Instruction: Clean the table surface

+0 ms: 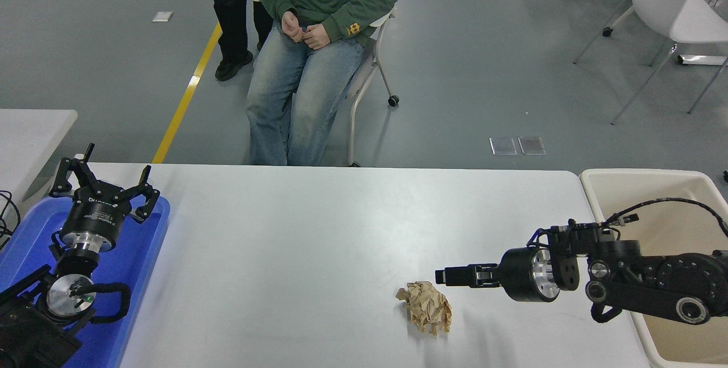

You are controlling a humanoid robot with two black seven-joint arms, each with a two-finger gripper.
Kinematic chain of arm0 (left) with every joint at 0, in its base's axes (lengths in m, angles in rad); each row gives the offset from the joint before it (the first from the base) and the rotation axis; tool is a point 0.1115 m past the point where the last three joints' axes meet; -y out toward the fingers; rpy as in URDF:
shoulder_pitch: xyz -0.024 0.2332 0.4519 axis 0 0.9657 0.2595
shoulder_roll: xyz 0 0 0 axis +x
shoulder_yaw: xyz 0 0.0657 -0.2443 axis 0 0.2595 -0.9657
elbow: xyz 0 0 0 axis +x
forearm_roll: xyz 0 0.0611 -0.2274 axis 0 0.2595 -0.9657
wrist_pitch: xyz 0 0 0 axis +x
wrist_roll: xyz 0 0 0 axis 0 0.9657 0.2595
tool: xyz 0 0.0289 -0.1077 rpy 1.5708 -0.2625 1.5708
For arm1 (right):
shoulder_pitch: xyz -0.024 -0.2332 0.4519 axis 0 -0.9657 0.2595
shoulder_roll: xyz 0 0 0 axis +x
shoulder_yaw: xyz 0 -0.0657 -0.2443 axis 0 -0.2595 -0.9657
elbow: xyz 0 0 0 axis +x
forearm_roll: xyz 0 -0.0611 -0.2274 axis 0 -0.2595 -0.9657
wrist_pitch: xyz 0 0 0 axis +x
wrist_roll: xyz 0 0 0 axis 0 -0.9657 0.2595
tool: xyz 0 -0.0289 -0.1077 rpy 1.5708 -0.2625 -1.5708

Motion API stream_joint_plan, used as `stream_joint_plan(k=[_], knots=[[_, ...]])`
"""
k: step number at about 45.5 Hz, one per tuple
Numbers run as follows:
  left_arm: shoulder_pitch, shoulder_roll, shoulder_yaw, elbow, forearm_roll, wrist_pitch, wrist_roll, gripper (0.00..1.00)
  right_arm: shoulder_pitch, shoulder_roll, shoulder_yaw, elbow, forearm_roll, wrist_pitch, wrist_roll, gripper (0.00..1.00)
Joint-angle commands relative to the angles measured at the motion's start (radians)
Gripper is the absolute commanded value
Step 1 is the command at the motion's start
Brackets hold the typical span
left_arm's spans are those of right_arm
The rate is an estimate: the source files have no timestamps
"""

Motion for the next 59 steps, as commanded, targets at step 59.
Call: stream_joint_plan(k=[59], knots=[[0.000, 0.000, -0.001, 0.000, 0.000, 0.000, 0.000, 1.00, -0.067, 0.199, -0.006, -0.151, -0.167, -0.172, -0.013, 0.91]])
